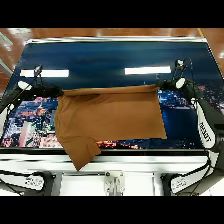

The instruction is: Fold the shirts.

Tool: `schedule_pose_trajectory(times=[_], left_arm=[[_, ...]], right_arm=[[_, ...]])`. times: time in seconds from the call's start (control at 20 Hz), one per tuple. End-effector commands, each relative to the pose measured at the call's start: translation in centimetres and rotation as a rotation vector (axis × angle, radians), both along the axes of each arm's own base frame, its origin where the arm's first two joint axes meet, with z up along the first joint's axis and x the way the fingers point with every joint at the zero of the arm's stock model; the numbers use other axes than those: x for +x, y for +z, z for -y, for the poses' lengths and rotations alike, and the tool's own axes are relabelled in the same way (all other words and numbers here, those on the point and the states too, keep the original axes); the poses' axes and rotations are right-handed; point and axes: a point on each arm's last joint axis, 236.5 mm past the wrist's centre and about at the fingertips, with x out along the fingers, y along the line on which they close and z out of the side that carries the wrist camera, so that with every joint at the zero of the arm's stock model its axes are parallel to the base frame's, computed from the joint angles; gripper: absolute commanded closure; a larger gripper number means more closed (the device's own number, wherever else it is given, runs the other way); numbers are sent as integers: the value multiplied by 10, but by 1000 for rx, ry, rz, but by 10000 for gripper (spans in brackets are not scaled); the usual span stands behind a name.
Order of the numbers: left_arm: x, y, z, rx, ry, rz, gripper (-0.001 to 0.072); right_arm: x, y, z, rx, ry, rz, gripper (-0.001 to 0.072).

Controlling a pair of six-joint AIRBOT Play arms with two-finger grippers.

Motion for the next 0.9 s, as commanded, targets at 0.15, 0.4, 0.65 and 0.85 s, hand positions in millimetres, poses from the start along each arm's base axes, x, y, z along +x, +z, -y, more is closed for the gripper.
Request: schedule_pose_trajectory(times=[0.15,0.4,0.65,0.85], left_arm=[[-82,-27,5,-30,-58,-376,672],[-96,-33,-6,4,-1,-459,672],[-99,-26,-17,19,4,-479,672],[-70,3,-22,34,9,-386,672]], right_arm=[[-44,-22,-22,91,36,-212,648],[-67,-32,-28,118,44,-320,649],[-74,-35,-24,125,20,-355,649],[-61,-28,-37,194,-21,-306,649]])
